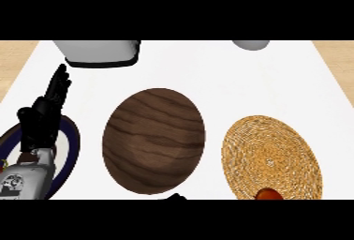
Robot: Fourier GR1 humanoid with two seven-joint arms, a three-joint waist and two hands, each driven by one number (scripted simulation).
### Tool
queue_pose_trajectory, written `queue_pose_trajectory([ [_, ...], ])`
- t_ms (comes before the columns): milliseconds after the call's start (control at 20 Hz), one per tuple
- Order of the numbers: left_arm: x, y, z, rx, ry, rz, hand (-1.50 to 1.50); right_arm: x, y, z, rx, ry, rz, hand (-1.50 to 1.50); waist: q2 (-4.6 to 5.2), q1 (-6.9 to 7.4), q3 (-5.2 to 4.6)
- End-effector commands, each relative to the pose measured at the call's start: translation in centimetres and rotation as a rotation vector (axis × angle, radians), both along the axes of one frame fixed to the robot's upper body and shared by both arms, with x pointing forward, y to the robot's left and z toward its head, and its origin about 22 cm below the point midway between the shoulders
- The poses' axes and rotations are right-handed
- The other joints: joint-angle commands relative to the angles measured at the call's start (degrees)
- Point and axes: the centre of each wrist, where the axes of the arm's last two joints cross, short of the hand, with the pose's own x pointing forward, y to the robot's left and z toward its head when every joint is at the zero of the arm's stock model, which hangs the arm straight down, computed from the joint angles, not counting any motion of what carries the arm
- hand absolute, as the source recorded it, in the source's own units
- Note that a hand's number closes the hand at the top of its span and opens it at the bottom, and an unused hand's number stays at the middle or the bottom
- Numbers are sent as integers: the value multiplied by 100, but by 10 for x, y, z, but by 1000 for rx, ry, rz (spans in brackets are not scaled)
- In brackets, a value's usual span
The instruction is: Pick the cupcake from the placemat and place it in the bowl
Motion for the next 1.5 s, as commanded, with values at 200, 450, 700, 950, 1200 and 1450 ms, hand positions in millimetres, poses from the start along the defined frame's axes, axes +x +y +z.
queue_pose_trajectory([
  [200, -6, 7, -11, 6, 17, 33, 0, -46, 19, 39, 155, -82, -310, 150, -6, -139, -31],
  [450, 1, 8, 3, 13, -11, 9, 0, -30, 22, 44, 200, -116, -467, 150, 84, 24, -19],
  [700, 5, 1, 4, 11, -22, -8, 0, -14, 25, 52, 260, -161, -585, 150, 134, 115, -12],
  [950, 7, -5, 5, 8, -15, -37, 0, 5, 27, 60, 290, -239, -675, 150, 153, 196, -7],
  [1200, 7, -17, 6, 2, -43, -56, 0, 51, 31, 66, 265, -338, -761, 150, 178, 301, -3],
  [1450, 12, -8, 9, 3, -20, -45, 0, 109, 36, 58, 124, -420, -865, 150, 189, 292, -2],
])
